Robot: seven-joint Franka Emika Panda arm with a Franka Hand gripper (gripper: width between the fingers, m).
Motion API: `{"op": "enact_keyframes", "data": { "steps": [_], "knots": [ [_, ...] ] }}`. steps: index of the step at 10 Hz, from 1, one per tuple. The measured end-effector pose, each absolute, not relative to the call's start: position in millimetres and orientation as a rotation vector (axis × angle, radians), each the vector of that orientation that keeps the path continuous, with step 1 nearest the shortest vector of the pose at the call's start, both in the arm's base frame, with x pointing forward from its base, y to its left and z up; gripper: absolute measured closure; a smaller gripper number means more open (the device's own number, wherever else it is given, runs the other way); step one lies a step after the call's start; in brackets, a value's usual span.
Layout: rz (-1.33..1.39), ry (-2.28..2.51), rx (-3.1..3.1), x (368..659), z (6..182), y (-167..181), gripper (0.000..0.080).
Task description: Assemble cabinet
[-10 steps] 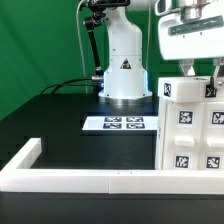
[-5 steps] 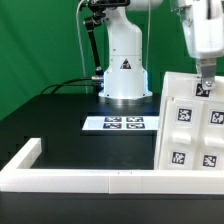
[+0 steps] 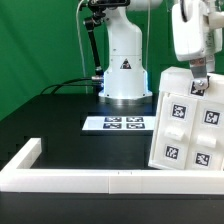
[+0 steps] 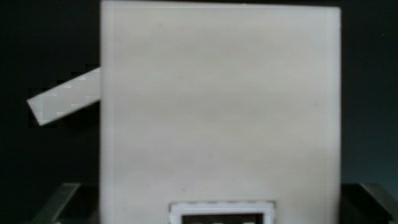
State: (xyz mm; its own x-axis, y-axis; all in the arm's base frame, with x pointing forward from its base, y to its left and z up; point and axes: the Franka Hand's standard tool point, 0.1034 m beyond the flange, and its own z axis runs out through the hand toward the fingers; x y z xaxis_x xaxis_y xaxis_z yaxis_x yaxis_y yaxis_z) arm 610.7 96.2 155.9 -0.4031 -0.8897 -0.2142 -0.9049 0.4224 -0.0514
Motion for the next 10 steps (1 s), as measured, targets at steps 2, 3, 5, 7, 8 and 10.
{"op": "enact_keyframes", "data": {
  "steps": [2, 3, 5, 7, 8, 10],
  "knots": [
    [0.106, 2.448, -1.61, 610, 154.6, 97, 0.017],
    [0.106, 2.443, -1.618, 610, 154.7, 99, 0.0037],
    [0.106, 2.406, -1.63, 612, 166.4, 103, 0.0007],
    [0.1, 2.374, -1.622, 615, 185.5, 108, 0.0002],
    [0.097, 2.363, -1.617, 617, 192.1, 110, 0.0003],
    [0.095, 2.355, -1.623, 618, 193.3, 112, 0.0003]
  ]
}}
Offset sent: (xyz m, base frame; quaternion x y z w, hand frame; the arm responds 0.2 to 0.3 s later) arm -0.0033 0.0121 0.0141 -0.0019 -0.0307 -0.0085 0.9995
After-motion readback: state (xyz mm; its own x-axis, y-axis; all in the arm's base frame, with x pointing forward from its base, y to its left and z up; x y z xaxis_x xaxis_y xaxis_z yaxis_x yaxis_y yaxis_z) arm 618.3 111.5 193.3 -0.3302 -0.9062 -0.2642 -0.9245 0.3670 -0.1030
